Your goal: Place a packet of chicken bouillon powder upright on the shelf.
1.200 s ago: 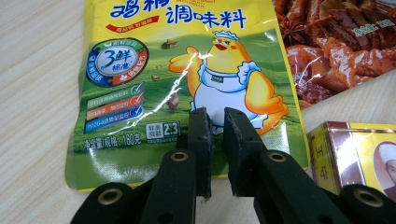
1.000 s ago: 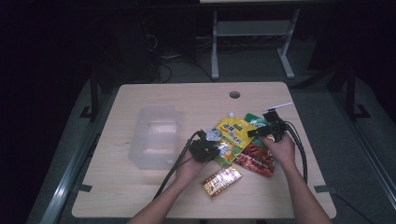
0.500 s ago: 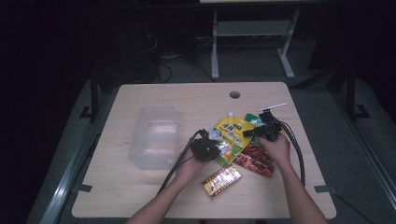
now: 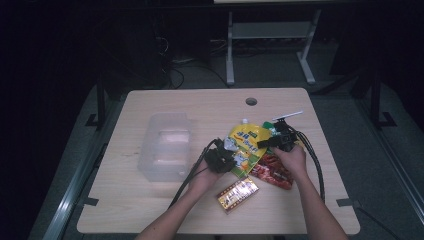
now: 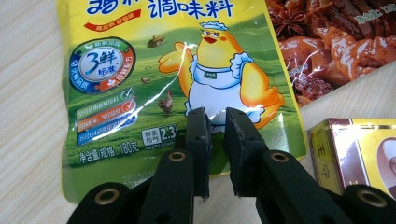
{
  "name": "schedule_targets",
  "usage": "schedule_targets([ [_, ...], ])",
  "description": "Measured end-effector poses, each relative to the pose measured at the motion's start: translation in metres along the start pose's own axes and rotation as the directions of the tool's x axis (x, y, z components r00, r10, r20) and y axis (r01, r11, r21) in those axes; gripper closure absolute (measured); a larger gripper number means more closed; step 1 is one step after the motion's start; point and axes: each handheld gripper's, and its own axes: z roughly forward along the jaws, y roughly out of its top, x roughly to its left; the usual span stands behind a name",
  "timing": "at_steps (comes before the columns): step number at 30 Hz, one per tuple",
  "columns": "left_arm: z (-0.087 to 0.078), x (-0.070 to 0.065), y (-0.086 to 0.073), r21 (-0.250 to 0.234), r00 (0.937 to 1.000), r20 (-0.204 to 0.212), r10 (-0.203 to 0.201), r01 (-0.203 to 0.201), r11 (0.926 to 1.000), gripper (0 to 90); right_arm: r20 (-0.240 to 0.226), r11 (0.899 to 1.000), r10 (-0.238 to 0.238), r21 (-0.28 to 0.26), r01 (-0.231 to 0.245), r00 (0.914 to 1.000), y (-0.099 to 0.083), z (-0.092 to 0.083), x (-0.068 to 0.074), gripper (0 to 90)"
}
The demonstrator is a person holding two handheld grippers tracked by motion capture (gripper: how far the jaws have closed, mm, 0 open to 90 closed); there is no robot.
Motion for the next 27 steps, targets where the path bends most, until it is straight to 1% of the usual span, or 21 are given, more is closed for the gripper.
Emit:
schedule_targets([
  [1,0.0,0.0,0.0,-0.002,1.0,0.003,-0.008,0.008,1.0,79.3,0.0,1.0,0.007,0.008,-0.007,1.0,0.001,0.0,0.001,76.9],
  [2,0.0,0.0,0.0,-0.002,1.0,0.002,-0.002,0.002,1.0,79.3,-0.002,1.0,0.004,0.008,-0.004,1.0,0.001,0.001,0.001,78.6],
  [4,0.001,-0.001,0.0,-0.005,1.0,0.004,-0.007,0.007,1.0,77.9,0.008,1.0,-0.014,0.009,0.014,0.9999,0.001,0.002,0.003,84.8],
  [6,0.0,-0.001,0.0,-0.006,0.9999,0.008,-0.009,0.009,0.9999,77.5,0.013,1.0,-0.013,0.012,0.013,0.9998,0.001,0.002,0.004,86.0],
  [9,0.0,0.0,-0.001,-0.007,0.9999,0.016,-0.006,0.007,1.0,76.0,0.031,1.0,-0.029,0.006,0.029,0.9991,0.002,0.001,0.007,88.3],
  [10,-0.001,0.0,-0.001,-0.007,0.9998,0.021,-0.006,0.006,1.0,75.4,0.032,0.999,-0.034,-0.002,0.034,0.9989,0.002,0.0,0.007,88.7],
  [11,-0.001,0.0,-0.001,-0.017,0.9995,0.025,-0.021,0.022,0.9996,74.0,0.028,0.999,-0.034,-0.011,0.034,0.999,0.003,-0.002,0.008,89.2],
  [12,-0.002,0.0,-0.001,-0.019,0.9995,0.026,-0.02,0.02,0.9996,73.2,0.026,0.999,-0.032,-0.017,0.032,0.9992,0.003,-0.004,0.009,89.3],
  [13,-0.003,0.001,0.0,-0.023,0.9996,0.025,-0.01,0.011,0.9997,72.3,0.024,0.999,-0.045,-0.03,0.046,0.9987,0.004,-0.006,0.01,89.3],
  [14,-0.004,0.001,0.0,-0.032,0.9994,0.03,-0.019,0.02,0.9993,72.3,0.024,0.999,-0.045,-0.03,0.046,0.9987,0.004,-0.006,0.01,89.3],
  [15,-0.005,0.0,0.0,-0.042,0.9991,0.031,-0.028,0.029,0.9987,71.1,0.014,0.998,-0.049,-0.045,0.05,0.9987,0.006,-0.011,0.013,89.5],
  [16,-0.008,0.001,0.001,-0.056,0.9993,0.031,-0.02,0.022,0.9982,70.5,0.011,0.997,-0.05,-0.055,0.051,0.9987,0.007,-0.012,0.014,89.6],
  [17,-0.008,0.001,0.001,-0.056,0.9993,0.031,-0.02,0.022,0.9982,70.0,0.011,0.997,-0.05,-0.055,0.051,0.9987,0.007,-0.012,0.014,89.6],
  [19,-0.012,0.001,0.003,-0.074,0.9986,0.039,-0.035,0.038,0.9966,68.8,0.017,0.995,-0.063,-0.073,0.064,0.9979,0.009,-0.018,0.02,89.8],
  [20,-0.014,0.002,0.003,-0.071,0.9989,0.039,-0.027,0.029,0.997,68.5,0.021,0.994,-0.067,-0.081,0.069,0.9975,0.01,-0.02,0.023,89.8],
  [21,-0.016,0.002,0.004,-0.071,0.9988,0.042,-0.027,0.03,0.997,67.4,0.028,0.991,-0.09,-0.093,0.092,0.9955,0.012,-0.024,0.027,89.8],
  [22,-0.017,0.001,0.004,-0.076,0.9987,0.045,-0.026,0.029,0.9967,67.4,0.028,0.991,-0.09,-0.093,0.092,0.9955,0.012,-0.024,0.027,89.8],
  [23,-0.018,0.001,0.004,-0.082,0.9988,0.045,-0.022,0.026,0.9963,65.8,0.037,0.988,-0.109,-0.104,0.112,0.9934,0.014,-0.029,0.033,89.8],
  [24,-0.02,0.0,0.004,-0.085,0.9986,0.047,-0.023,0.026,0.996,65.8,0.037,0.988,-0.109,-0.104,0.112,0.9934,0.014,-0.029,0.033,89.8],
  [26,-0.024,-0.002,0.005,-0.093,0.9981,0.055,-0.026,0.031,0.9951,64.2,0.04,0.985,-0.125,-0.115,0.129,0.9913,0.015,-0.034,0.038,89.9],
  [27,-0.025,-0.003,0.005,-0.101,0.9984,0.054,-0.015,0.021,0.9947,63.6,0.04,0.984,-0.131,-0.119,0.135,0.9906,0.016,-0.036,0.041,89.9],
])
